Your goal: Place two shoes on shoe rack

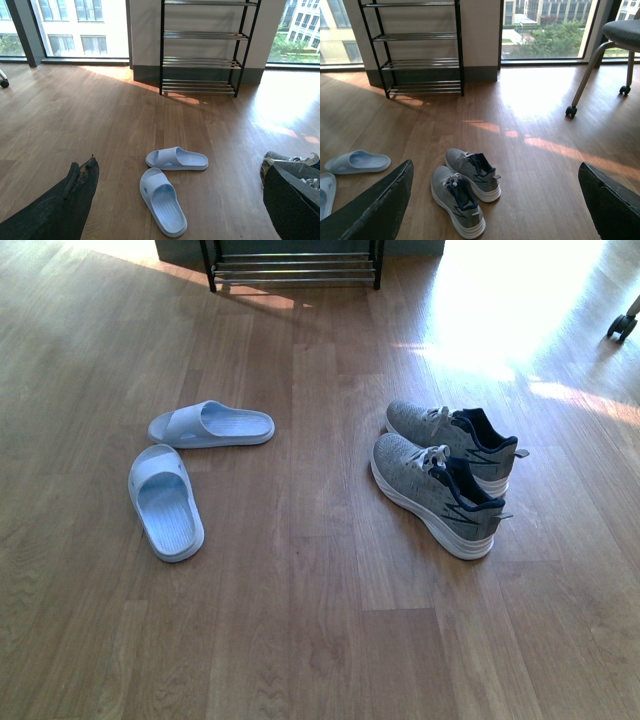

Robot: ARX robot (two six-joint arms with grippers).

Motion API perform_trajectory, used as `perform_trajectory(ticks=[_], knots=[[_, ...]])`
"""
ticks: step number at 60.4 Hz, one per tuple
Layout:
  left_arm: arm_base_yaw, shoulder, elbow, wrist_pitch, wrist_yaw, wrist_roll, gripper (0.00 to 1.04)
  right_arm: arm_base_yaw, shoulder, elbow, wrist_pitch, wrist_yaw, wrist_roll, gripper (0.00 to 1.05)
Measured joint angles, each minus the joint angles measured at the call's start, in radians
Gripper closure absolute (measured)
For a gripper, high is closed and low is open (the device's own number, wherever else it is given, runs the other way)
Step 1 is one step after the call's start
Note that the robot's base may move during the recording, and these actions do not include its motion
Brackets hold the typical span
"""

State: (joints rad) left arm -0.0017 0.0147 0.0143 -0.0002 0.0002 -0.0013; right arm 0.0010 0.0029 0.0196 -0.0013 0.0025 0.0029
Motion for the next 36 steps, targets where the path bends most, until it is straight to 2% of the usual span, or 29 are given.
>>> perform_trajectory(ticks=[36], knots=[[0.0,0.0,0.0,0.0,0.0,0.0,0.09,0.0,0.0,0.0,0.0,0.0,0.0,0.09]])
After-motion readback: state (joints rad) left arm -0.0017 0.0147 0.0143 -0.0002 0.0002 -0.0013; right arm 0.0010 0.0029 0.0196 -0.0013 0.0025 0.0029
